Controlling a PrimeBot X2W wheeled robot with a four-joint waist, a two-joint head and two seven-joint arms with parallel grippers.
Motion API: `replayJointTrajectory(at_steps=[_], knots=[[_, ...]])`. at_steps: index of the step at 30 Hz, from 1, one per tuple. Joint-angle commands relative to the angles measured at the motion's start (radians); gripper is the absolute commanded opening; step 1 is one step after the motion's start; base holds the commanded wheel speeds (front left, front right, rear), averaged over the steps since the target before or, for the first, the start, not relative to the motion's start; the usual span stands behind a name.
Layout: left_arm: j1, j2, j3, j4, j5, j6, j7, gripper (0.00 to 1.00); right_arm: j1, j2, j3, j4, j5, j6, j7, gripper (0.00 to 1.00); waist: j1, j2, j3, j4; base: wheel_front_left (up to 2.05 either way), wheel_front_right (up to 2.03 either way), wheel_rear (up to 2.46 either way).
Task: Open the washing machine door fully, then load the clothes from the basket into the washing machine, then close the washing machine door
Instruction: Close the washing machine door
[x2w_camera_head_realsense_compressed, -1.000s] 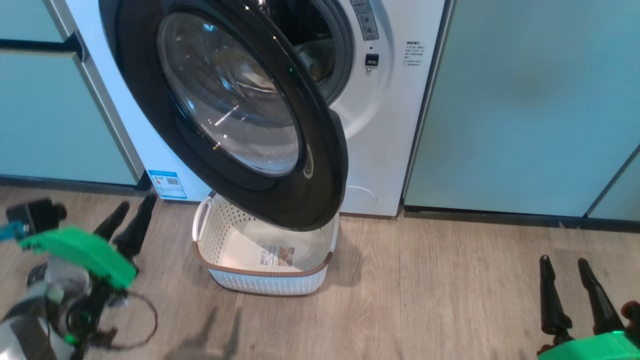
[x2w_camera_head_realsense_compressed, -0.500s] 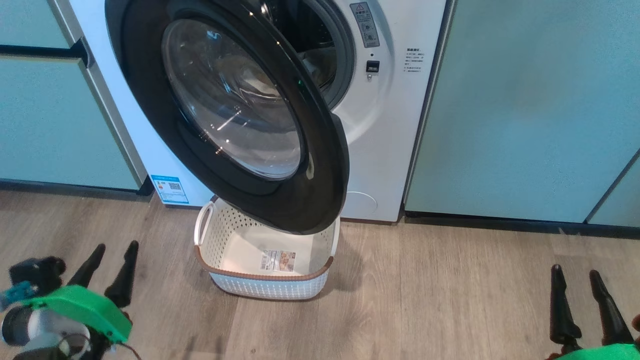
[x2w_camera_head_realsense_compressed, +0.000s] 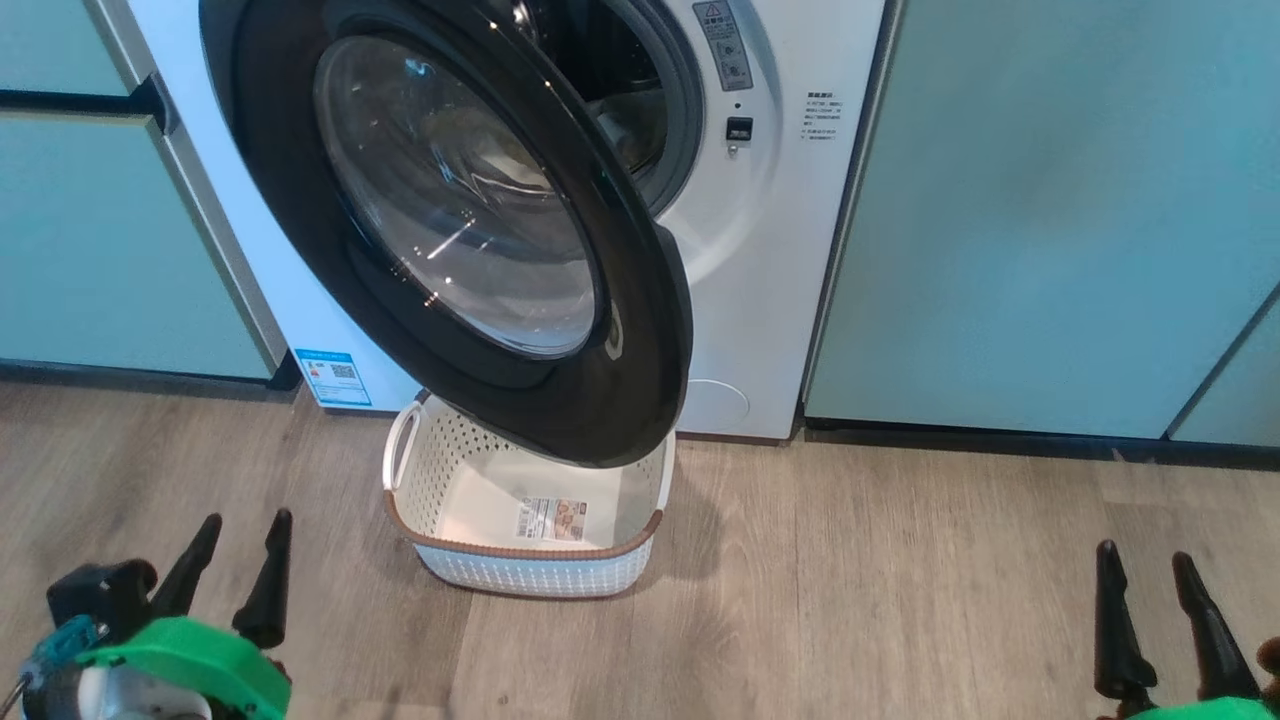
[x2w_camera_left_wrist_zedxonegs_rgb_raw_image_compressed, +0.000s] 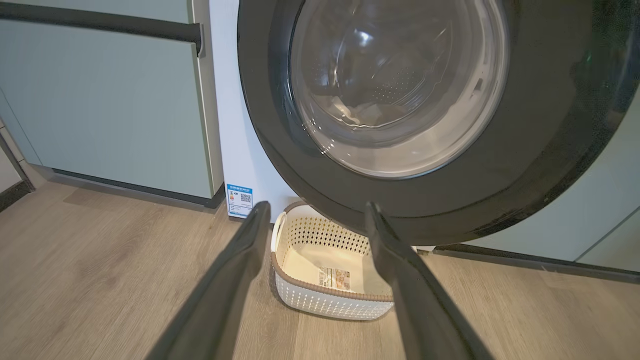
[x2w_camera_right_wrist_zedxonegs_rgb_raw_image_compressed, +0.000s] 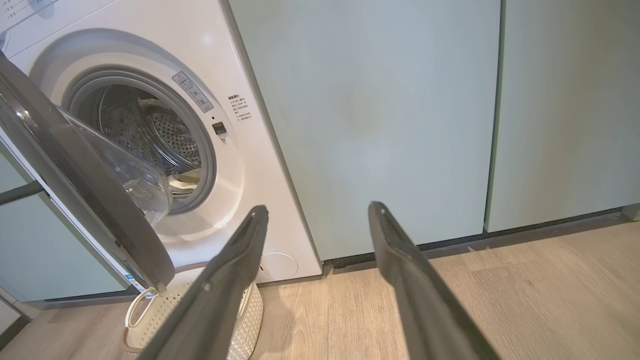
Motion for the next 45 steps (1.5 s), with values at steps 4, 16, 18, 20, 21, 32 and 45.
replayJointTrajectory(at_steps=[4, 16, 18, 20, 21, 32, 45], knots=[[-0.022, 0.006, 0.056, -0.040, 0.032, -0.001, -0.010, 1.00, -0.036, -0.008, 0.014, -0.027, -0.004, 0.000, -0.010, 1.00, 0.0000, 0.0000, 0.002, -0.003, 0.00, 0.00, 0.00], [-0.023, 0.004, 0.060, -0.054, 0.062, -0.001, -0.010, 1.00, -0.038, -0.008, 0.029, -0.021, -0.004, 0.000, -0.010, 1.00, 0.0000, 0.0000, 0.008, -0.008, 0.00, 0.00, 0.00], [-0.023, 0.005, 0.057, -0.053, 0.065, -0.001, -0.010, 1.00, -0.039, -0.009, 0.030, -0.021, -0.003, 0.000, -0.010, 1.00, 0.0000, 0.0000, 0.010, -0.008, 0.00, 0.00, 0.00], [-0.024, 0.005, 0.057, -0.052, 0.069, -0.001, -0.010, 1.00, -0.040, -0.010, 0.030, -0.021, -0.003, 0.000, -0.010, 1.00, 0.0000, 0.0000, 0.011, -0.008, 0.00, 0.00, 0.00], [-0.024, 0.005, 0.057, -0.052, 0.071, -0.001, -0.010, 1.00, -0.040, -0.010, 0.030, -0.021, -0.002, 0.000, -0.010, 1.00, 0.0000, 0.0000, 0.012, -0.008, 0.00, 0.00, 0.00], [-0.022, -0.011, 0.060, -0.058, 0.099, -0.001, -0.010, 1.00, -0.071, 0.002, -0.006, -0.024, 0.122, 0.000, -0.010, 0.00, 0.0000, 0.0000, 0.018, -0.008, 0.00, 0.00, 0.00], [-0.043, -0.020, 0.055, -0.055, 0.123, -0.001, -0.010, 1.00, -0.266, -0.042, 0.050, -0.092, 0.236, 0.000, -0.010, 0.00, 0.0000, 0.0000, 0.017, 0.033, 0.00, 0.00, 0.00]])
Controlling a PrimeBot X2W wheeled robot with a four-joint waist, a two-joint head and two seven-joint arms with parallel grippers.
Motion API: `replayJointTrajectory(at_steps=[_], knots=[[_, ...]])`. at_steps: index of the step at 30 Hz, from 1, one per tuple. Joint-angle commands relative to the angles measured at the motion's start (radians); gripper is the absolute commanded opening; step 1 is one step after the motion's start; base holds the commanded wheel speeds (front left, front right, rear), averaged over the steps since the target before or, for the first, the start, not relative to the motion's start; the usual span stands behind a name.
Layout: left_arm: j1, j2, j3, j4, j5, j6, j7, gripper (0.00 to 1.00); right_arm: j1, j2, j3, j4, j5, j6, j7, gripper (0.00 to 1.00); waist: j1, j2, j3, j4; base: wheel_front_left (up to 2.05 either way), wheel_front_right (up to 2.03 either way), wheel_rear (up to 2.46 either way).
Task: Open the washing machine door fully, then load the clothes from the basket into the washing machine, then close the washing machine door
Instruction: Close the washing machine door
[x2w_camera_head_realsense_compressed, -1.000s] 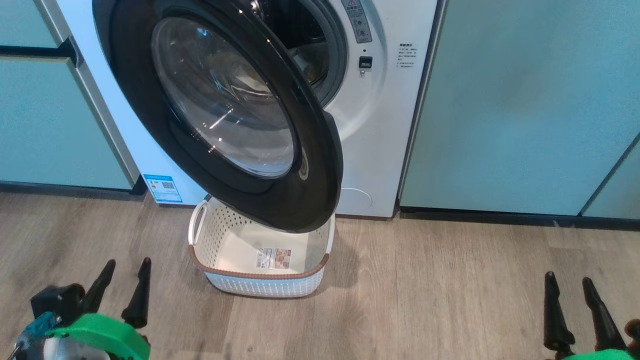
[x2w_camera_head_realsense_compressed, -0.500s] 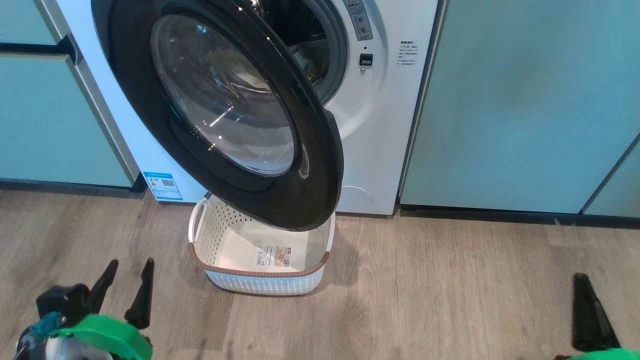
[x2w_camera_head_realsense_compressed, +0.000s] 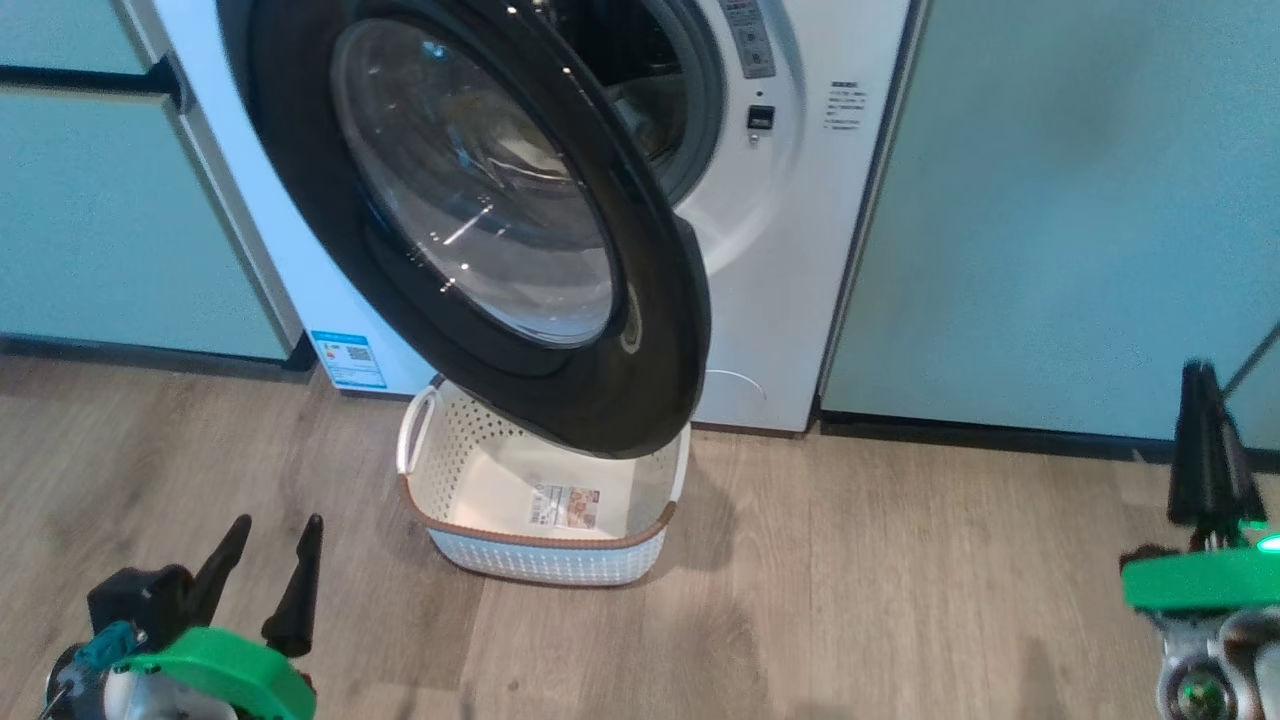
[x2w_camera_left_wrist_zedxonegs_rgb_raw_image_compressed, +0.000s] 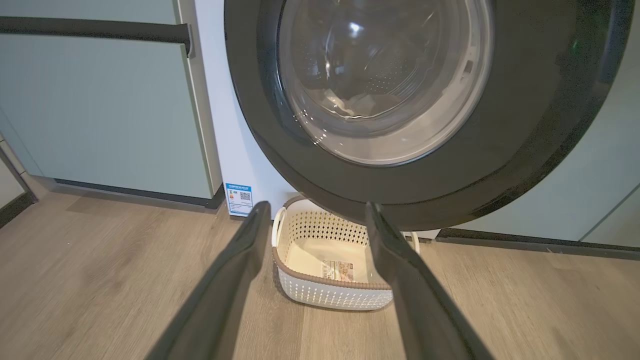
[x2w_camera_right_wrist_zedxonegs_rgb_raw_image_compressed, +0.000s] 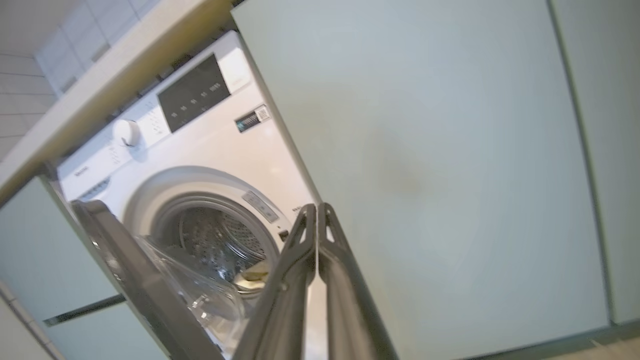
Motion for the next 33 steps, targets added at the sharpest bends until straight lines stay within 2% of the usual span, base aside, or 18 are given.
replayJointTrajectory(at_steps=[1, 7, 14, 18, 26, 33], knots=[[-0.059, 0.020, 0.040, -0.025, 0.012, -0.001, -0.010, 1.00, -0.059, -0.020, 0.031, -0.050, 0.013, 0.000, -0.010, 0.00, 0.0000, 0.0000, -0.004, 0.012, 0.00, 0.00, 0.00], [-0.059, 0.019, 0.022, -0.019, 0.021, -0.001, -0.010, 1.00, -0.124, -0.026, 0.102, -0.146, 0.122, 0.000, -0.010, 0.00, 0.0000, 0.0000, -0.016, 0.051, 0.00, 0.00, 0.00], [-0.067, 0.019, 0.016, -0.012, 0.025, -0.001, -0.010, 1.00, -0.205, -0.062, 0.275, -0.260, 0.147, 0.000, -0.010, 0.00, 0.0000, 0.0000, -0.025, 0.089, 0.00, 0.00, 0.00], [-0.070, 0.019, 0.009, -0.011, 0.028, -0.001, -0.010, 1.00, -0.256, -0.088, 0.410, -0.292, 0.105, 0.000, -0.010, 0.00, 0.0000, 0.0000, -0.027, 0.109, 0.00, 0.00, 0.00], [-0.091, 0.011, -0.012, 0.000, 0.034, -0.001, -0.010, 1.00, -0.325, -0.086, 0.645, -0.249, 0.020, 0.000, -0.010, 0.00, 0.0000, 0.0000, -0.029, 0.159, 0.00, 0.00, 0.00], [-0.128, 0.003, -0.048, 0.023, 0.040, -0.001, -0.010, 1.00, -0.336, -0.075, 0.793, -0.167, -0.003, 0.000, -0.010, 0.00, 0.0000, 0.0000, -0.026, 0.206, 0.00, 0.00, 0.00]])
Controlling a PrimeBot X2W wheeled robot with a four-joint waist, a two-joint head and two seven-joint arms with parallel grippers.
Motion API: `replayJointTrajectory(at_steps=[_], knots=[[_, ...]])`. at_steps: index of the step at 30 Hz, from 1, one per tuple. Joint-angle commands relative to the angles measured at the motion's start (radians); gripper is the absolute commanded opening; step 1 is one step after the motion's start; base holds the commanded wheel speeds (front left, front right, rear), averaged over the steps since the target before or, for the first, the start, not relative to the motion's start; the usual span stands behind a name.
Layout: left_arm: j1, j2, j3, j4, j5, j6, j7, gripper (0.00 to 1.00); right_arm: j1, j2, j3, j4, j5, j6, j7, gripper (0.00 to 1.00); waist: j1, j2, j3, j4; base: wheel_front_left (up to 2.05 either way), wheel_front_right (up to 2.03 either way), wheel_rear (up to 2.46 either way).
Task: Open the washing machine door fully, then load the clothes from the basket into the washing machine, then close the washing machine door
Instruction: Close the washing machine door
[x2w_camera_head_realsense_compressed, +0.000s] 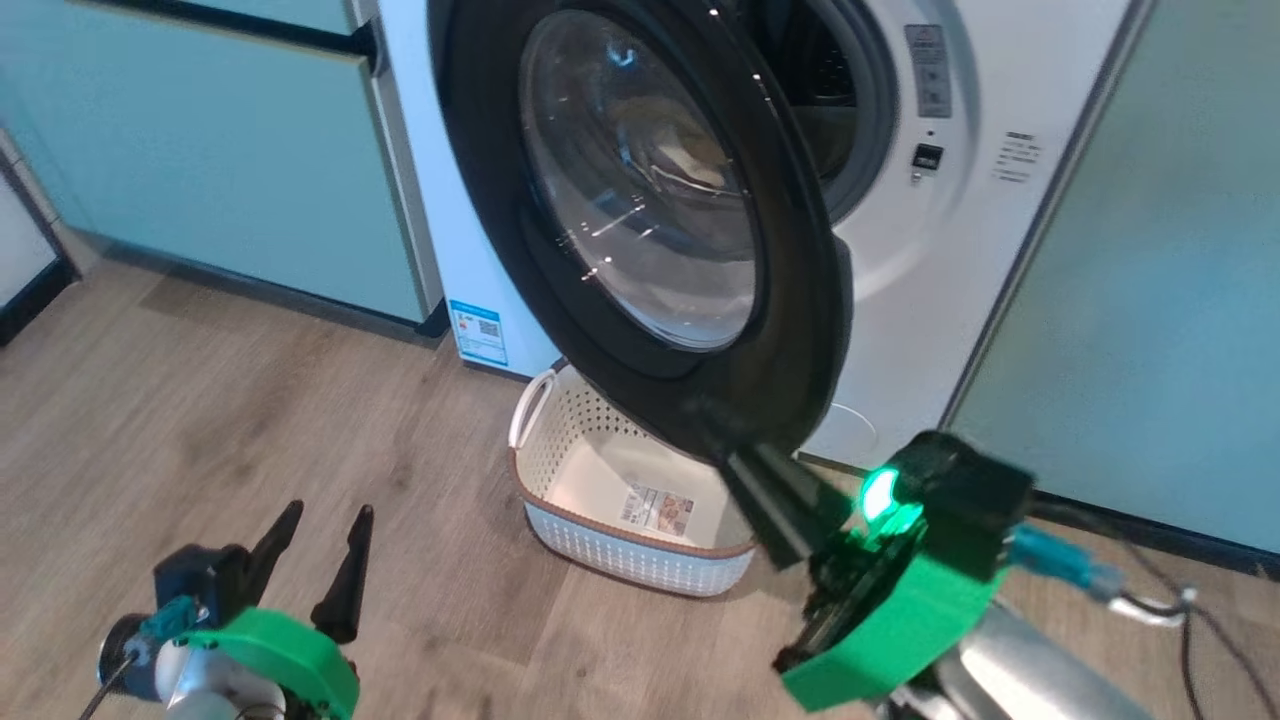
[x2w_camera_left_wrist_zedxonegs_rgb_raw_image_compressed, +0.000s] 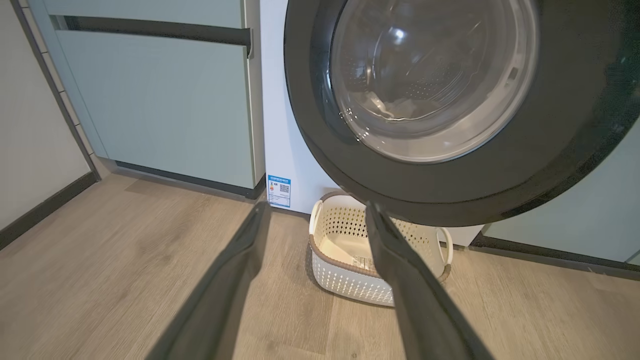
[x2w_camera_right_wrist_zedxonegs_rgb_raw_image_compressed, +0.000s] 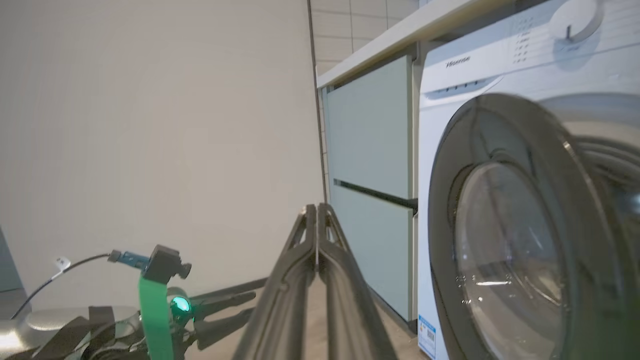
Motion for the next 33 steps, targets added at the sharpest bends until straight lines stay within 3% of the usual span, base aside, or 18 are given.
replayJointTrajectory(at_steps=[1, 10, 22, 33], knots=[[-0.070, 0.015, 0.028, -0.020, 0.006, -0.001, -0.010, 1.00, -0.041, 0.017, 0.034, -0.004, -0.008, 0.000, -0.006, 0.00, 0.0000, 0.0000, 0.003, 0.018, 0.00, 0.00, 0.00], [-0.115, 0.010, -0.006, 0.001, 0.010, -0.001, -0.010, 1.00, -0.027, 0.021, 0.126, 0.080, -0.025, 0.000, -0.006, 0.00, 0.0000, 0.0000, 0.014, 0.063, 0.00, 0.00, 0.00], [-0.174, -0.011, -0.041, 0.028, 0.015, -0.001, -0.010, 1.00, -0.033, 0.038, 0.168, 0.221, -0.074, 0.000, -0.006, 0.00, 0.0000, 0.0000, 0.035, 0.097, 0.00, 0.00, 0.00], [-0.190, -0.020, -0.035, 0.032, 0.025, -0.001, -0.010, 1.00, -0.051, 0.053, 0.119, 0.302, -0.109, 0.000, -0.006, 0.00, 0.0000, 0.0000, 0.057, 0.101, 0.00, 0.00, 0.00]])
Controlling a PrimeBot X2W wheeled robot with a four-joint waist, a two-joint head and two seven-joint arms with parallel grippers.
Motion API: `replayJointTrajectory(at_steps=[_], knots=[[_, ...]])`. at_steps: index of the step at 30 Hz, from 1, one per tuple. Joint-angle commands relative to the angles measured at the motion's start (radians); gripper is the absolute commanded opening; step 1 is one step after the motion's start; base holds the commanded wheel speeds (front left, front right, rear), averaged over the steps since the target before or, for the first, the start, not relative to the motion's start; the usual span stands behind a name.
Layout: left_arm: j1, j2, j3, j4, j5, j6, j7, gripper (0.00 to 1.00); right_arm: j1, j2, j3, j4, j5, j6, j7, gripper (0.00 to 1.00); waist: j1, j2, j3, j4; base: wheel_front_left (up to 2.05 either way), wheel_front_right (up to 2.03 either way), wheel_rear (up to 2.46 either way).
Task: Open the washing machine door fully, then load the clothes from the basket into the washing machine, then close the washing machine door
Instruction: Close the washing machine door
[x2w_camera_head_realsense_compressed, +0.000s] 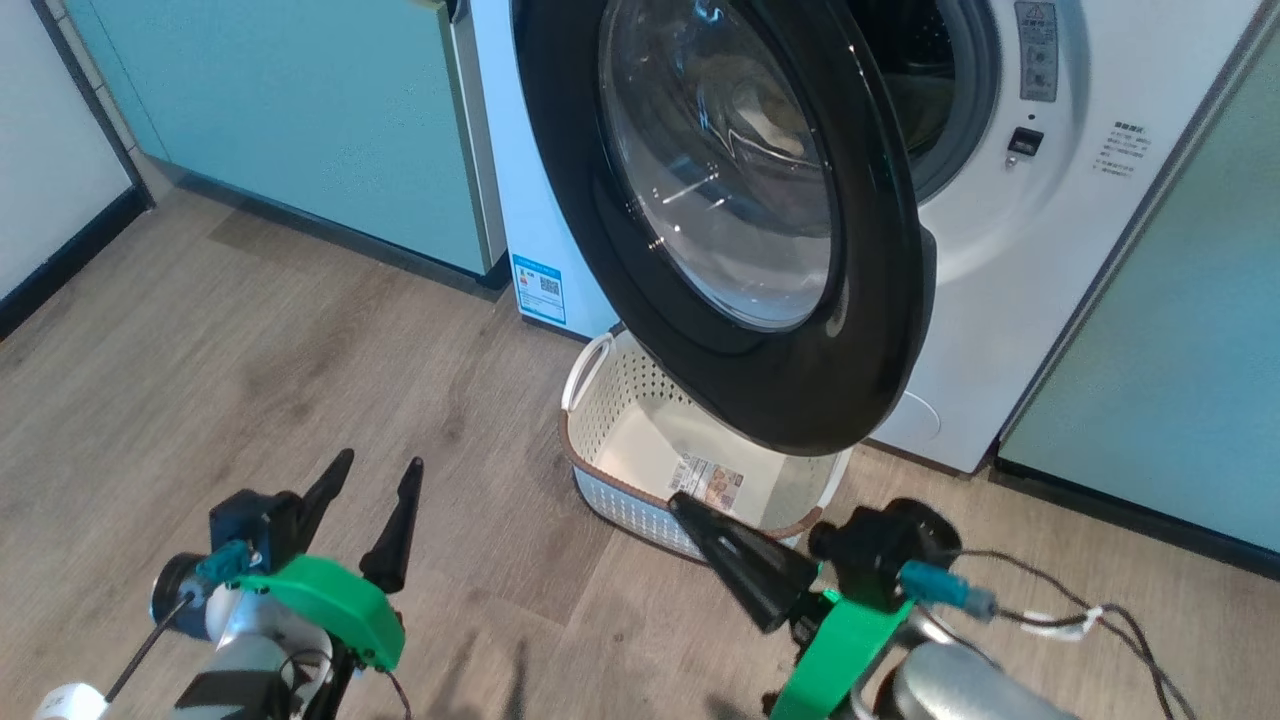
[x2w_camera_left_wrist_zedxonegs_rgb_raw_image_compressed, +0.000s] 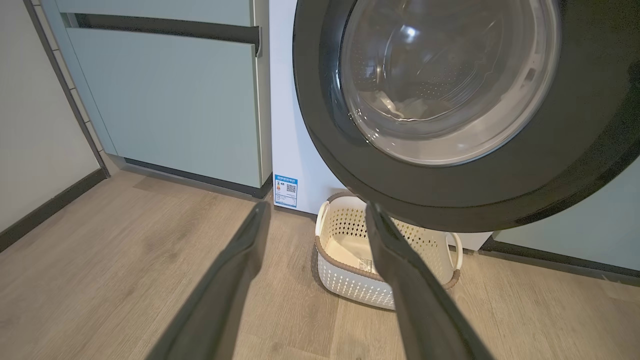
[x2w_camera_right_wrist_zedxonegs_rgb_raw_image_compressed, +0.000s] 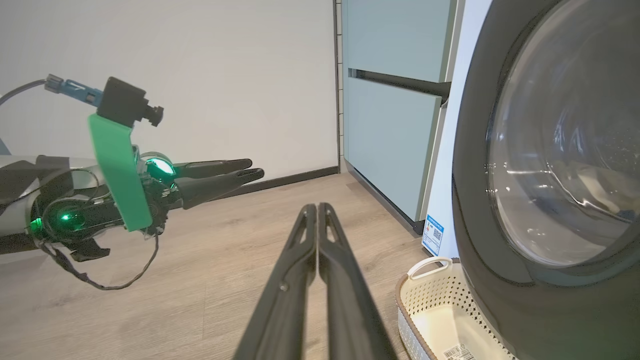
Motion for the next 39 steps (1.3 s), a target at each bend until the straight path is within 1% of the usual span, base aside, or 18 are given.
replayJointTrajectory(at_steps=[1, 5, 12, 20, 25, 30, 39], knots=[[-0.065, 0.012, 0.043, -0.026, 0.008, -0.001, -0.010, 1.00, -0.055, 0.017, -0.022, -0.011, -0.004, 0.000, -0.007, 0.00, -0.0001, 0.0000, 0.006, -0.002, 0.00, 0.00, 0.00], [-0.075, 0.004, 0.034, -0.026, 0.011, -0.001, -0.010, 1.00, -0.085, 0.028, -0.063, 0.038, 0.015, 0.000, -0.007, 0.00, -0.0001, 0.0000, 0.023, -0.002, 0.00, 0.00, 0.00], [-0.112, -0.015, 0.007, -0.030, 0.014, -0.001, -0.010, 1.00, -0.158, 0.036, -0.101, 0.112, 0.025, 0.000, -0.007, 0.00, -0.0001, 0.0000, 0.080, 0.010, 0.00, 0.00, 0.00], [-0.156, -0.046, -0.009, -0.033, 0.020, -0.001, -0.010, 1.00, -0.236, 0.057, -0.201, 0.196, 0.051, 0.000, -0.007, 0.00, -0.0001, 0.0000, 0.141, 0.029, 0.00, 0.00, 0.00], [-0.170, -0.064, -0.020, -0.031, 0.022, -0.001, -0.010, 1.00, -0.270, 0.068, -0.273, 0.243, 0.042, 0.000, -0.007, 0.00, -0.0001, 0.0000, 0.157, 0.040, 0.00, 0.00, 0.00], [-0.178, -0.074, -0.026, -0.030, 0.021, -0.001, -0.010, 1.00, -0.286, 0.080, -0.362, 0.283, 0.079, 0.000, -0.007, 0.00, -0.0001, 0.0000, 0.165, 0.045, 0.00, 0.00, 0.00], [-0.182, -0.076, -0.028, -0.039, 0.018, -0.001, -0.010, 1.00, -0.319, 0.087, -0.427, 0.343, 0.088, 0.000, -0.007, 0.00, -0.0001, 0.0000, 0.189, 0.044, 0.00, 0.00, 0.00]])
